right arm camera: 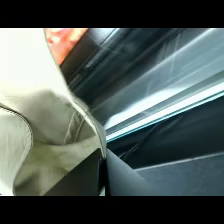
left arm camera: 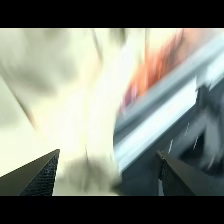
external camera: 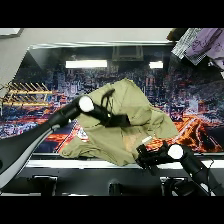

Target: Fold the clothes and pants, and hang the long-sleeved shirts on hangers.

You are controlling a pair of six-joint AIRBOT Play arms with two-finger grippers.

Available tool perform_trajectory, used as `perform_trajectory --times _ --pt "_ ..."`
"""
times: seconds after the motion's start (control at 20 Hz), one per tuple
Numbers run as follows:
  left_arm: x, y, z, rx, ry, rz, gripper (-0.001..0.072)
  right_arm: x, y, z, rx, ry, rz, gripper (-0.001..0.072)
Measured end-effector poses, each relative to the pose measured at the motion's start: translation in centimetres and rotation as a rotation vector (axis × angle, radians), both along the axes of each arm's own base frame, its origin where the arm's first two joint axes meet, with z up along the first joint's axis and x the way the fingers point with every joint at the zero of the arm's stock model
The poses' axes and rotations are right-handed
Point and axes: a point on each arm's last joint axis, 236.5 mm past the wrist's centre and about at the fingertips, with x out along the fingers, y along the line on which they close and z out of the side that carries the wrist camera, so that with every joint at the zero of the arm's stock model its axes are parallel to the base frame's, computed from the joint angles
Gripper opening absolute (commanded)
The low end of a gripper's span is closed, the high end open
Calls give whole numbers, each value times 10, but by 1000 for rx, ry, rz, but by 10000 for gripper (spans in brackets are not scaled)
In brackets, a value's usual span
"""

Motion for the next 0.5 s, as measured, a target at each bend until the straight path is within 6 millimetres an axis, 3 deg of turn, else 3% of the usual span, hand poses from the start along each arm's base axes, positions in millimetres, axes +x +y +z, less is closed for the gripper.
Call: perform_trajectory --times 0.15,0.2,0.25,0.5 --pt "41 -21 7 -58 -30 16 720 -1 -4 0 -18 -14 16 23" --pt "51 -29 6 -71 -67 -10 649 -1 -5 -1 -23 -18 18 23" --pt "58 -38 3 -80 -121 -61 638 0 -6 -1 -25 -20 20 23" --pt "69 -70 -14 -83 -579 -468 630 0 -11 -3 -46 -31 31 23"
